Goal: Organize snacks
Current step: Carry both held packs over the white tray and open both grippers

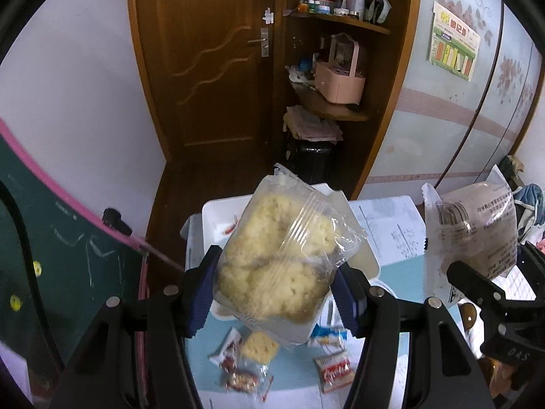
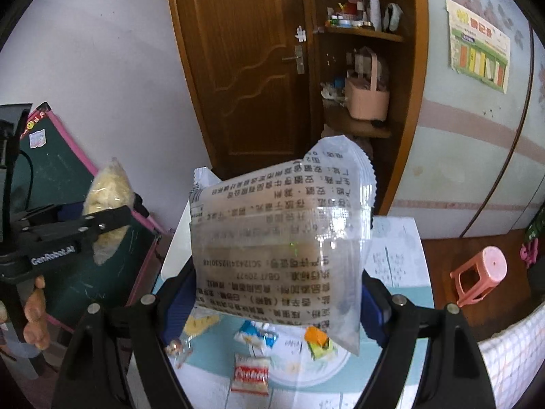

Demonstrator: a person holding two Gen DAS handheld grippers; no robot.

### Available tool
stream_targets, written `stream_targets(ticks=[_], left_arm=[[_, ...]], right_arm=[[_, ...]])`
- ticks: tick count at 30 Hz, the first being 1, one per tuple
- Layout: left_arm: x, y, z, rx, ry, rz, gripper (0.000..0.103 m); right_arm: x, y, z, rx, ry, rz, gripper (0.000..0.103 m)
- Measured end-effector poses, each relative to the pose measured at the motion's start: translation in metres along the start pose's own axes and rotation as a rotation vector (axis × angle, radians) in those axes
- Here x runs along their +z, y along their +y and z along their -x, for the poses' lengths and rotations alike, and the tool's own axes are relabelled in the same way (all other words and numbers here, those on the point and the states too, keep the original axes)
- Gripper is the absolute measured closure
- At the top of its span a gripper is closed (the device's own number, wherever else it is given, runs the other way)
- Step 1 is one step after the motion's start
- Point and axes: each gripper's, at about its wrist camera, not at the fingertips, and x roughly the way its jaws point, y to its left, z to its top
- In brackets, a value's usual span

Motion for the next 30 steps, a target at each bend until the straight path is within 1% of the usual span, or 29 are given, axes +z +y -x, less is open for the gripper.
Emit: stream_targets(ticks=[6, 9, 12, 15, 16, 17, 18, 19, 20, 22, 23, 26, 30], left_arm=[[0.027, 0.002, -0.042, -0.01, 0.0, -0.012, 0.043], [0.033, 0.003, -0.063, -0.008, 0.015, -0.013, 0.043], [0.036, 0.008, -0.083, 0.0, 0.038, -0.01, 0.043], [0.038, 0.013, -0.104, 0.026, 0.062, -0.006, 0.042], [0.038, 0.016, -0.11, 0.036, 0.07, -0.002, 0.041], [0.038, 0.019, -0.116, 0.039, 0.081, 0.003, 0.032], [0.037, 0.02, -0.121, 0.036, 0.093, 0.008, 0.018], [0.036, 0.024, -0.127, 0.026, 0.109, 0.022, 0.012], [0.034, 0.028, -0.132, 0.016, 0.122, 0.04, 0.008], [0.028, 0.035, -0.137, 0.005, 0.14, 0.069, 0.007], [0.026, 0.038, -0.139, 0.003, 0.148, 0.081, 0.007], [0.017, 0.047, -0.142, 0.007, 0.171, 0.112, 0.008], [0.008, 0.052, -0.136, 0.011, 0.176, 0.136, 0.008]], right_arm=[[0.025, 0.009, -0.031, -0.03, 0.009, 0.025, 0.021], [0.034, 0.013, -0.049, -0.05, 0.025, 0.035, 0.021], [0.04, 0.015, -0.074, -0.063, 0.061, 0.041, 0.021], [0.043, 0.016, -0.096, -0.07, 0.093, 0.045, 0.021], [0.044, 0.015, -0.107, -0.068, 0.114, 0.044, 0.021], [0.043, 0.015, -0.114, -0.063, 0.13, 0.041, 0.019], [0.042, 0.016, -0.12, -0.054, 0.144, 0.04, 0.019], [0.04, 0.016, -0.13, -0.047, 0.163, 0.043, 0.019], [0.038, 0.016, -0.137, -0.048, 0.178, 0.048, 0.017], [0.034, 0.018, -0.152, -0.068, 0.204, 0.068, 0.014], [0.032, 0.019, -0.154, -0.073, 0.201, 0.077, 0.012], [0.027, 0.023, -0.153, -0.085, 0.163, 0.109, 0.008], [0.028, 0.025, -0.146, -0.065, 0.145, 0.113, 0.006]])
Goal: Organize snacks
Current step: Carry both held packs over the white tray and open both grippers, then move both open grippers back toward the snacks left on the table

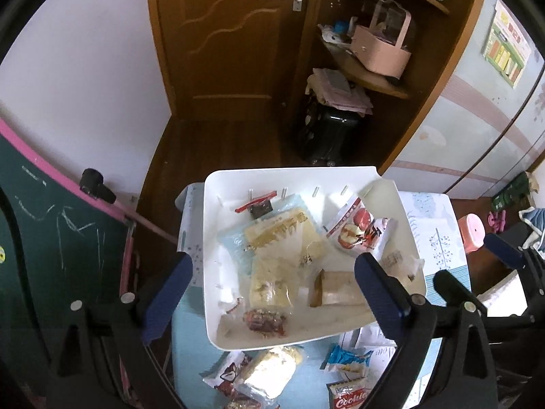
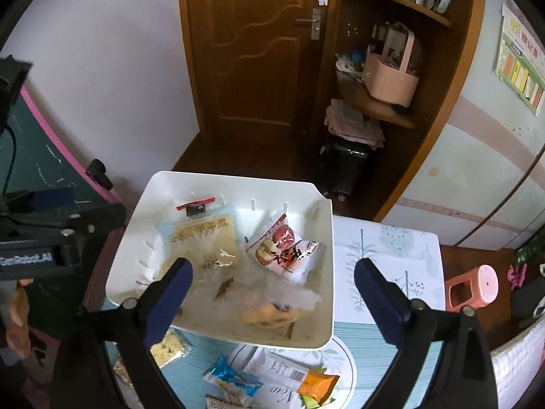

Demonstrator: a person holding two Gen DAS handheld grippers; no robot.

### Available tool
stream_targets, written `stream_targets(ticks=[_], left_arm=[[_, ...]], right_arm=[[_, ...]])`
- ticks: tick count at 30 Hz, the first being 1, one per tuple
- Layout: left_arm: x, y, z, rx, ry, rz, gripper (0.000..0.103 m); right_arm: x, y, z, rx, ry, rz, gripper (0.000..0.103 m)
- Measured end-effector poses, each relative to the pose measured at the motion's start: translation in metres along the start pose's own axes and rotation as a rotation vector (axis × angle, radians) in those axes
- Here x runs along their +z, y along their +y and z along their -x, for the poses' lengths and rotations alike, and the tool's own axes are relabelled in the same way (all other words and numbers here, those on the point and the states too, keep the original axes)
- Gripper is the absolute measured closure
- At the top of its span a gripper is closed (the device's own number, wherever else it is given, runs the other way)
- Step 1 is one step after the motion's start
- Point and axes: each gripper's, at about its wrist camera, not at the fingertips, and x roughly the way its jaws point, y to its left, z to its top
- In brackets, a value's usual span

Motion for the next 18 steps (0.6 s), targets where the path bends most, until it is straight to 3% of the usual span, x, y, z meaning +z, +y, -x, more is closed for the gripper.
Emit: stream_targets(ticks=[7, 18], left_arm=[[-0.018, -0.003, 0.021, 0.008, -0.024, 0.004, 0.008], [-0.067, -0.026, 0.073, 0.019, -0.073, -0.03, 0.008]], right_arm=[[-0.01, -0.006, 0.017, 0.032, 0.003, -0.025, 0.006], [-0.059, -0.005, 0.064, 0.034, 0.007, -0.001, 0.006]])
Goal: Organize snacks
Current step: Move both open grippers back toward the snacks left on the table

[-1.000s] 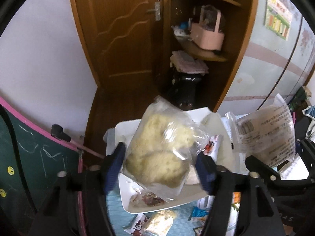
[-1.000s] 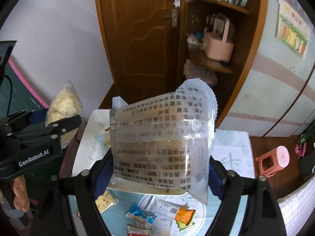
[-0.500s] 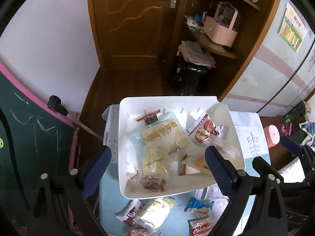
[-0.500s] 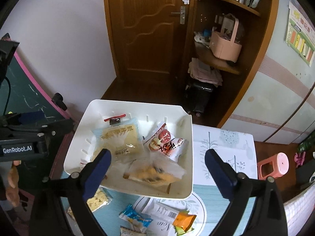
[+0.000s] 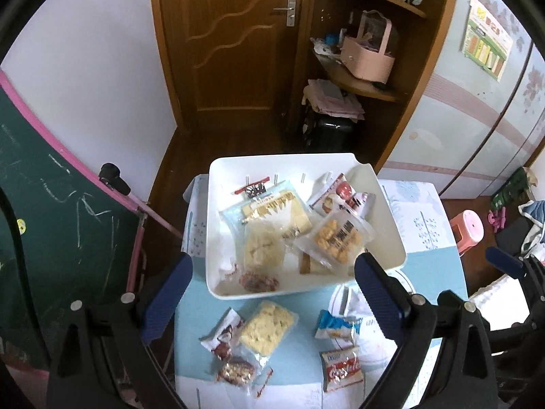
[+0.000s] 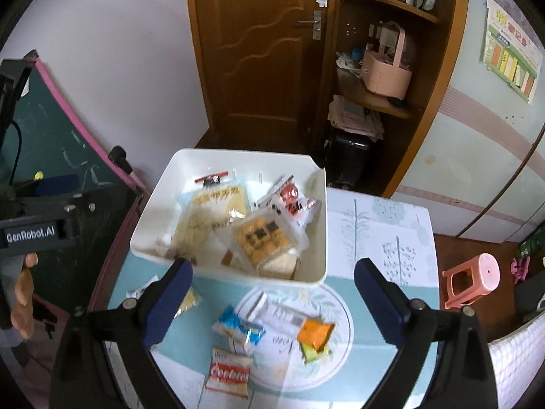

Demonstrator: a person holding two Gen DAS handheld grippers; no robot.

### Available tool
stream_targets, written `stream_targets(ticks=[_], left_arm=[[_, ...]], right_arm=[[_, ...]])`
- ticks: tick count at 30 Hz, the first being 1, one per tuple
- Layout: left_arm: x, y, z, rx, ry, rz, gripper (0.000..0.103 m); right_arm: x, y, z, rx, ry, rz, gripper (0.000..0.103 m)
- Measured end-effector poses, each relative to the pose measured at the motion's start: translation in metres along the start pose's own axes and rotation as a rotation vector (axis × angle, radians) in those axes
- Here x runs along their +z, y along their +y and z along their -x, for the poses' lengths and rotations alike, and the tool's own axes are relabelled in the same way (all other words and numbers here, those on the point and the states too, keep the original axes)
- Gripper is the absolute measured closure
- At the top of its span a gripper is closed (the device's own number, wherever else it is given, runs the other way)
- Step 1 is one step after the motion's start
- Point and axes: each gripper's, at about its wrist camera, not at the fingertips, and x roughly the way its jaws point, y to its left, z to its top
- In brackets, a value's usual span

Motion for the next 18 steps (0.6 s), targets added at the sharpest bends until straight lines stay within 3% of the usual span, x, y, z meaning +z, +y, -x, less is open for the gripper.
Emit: stream_targets(ticks=[10, 18], left_arm=[[-0.059, -0.017, 0.053, -0.001, -0.052, -0.017, 0.007], [-0.113, -0.014, 0.059, 0.006, -0.054, 0.014, 0.007]], right_arm=[[-0.056, 0.008, 0.042, 0.007, 0.01, 0.041, 0.007], [-0.091, 0.005, 0.05, 0.006, 0.026, 0.021, 0.006]])
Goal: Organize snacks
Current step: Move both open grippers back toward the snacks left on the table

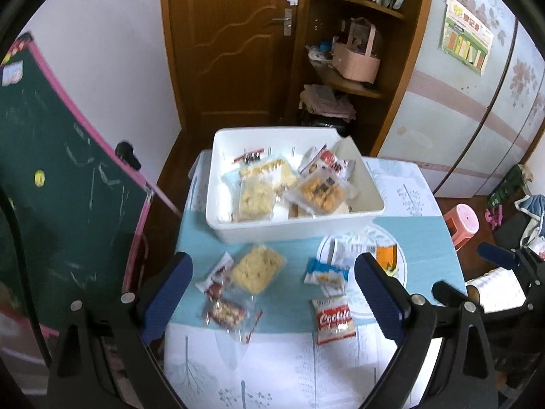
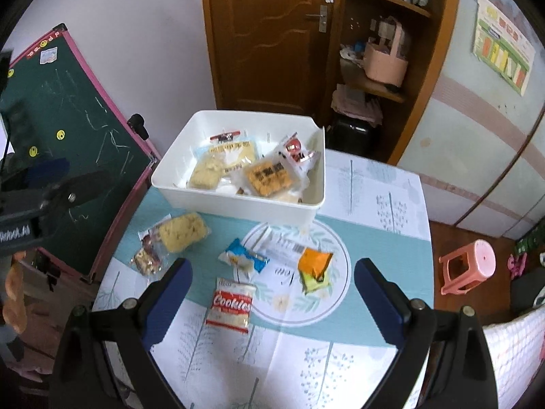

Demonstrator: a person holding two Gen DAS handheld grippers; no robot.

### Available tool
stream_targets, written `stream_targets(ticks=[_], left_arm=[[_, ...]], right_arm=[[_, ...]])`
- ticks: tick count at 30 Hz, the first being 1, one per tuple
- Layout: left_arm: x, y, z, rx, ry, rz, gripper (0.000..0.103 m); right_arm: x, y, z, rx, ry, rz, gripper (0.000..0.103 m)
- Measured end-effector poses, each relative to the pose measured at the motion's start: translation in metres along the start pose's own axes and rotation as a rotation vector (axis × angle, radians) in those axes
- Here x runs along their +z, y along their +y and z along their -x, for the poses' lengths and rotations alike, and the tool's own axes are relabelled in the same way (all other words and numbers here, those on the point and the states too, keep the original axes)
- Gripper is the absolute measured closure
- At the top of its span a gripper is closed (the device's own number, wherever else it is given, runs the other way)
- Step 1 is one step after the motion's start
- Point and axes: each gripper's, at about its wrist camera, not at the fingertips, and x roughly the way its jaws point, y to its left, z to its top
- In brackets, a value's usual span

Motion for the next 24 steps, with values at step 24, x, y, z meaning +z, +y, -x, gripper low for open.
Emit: stream_targets(ticks=[24], left_arm=[[-0.106, 0.102, -0.127, 0.085, 0.292, 0.359, 0.008]], right_arm=[[-0.081, 0.048, -0.123, 0.054, 0.248, -0.061, 0.016]])
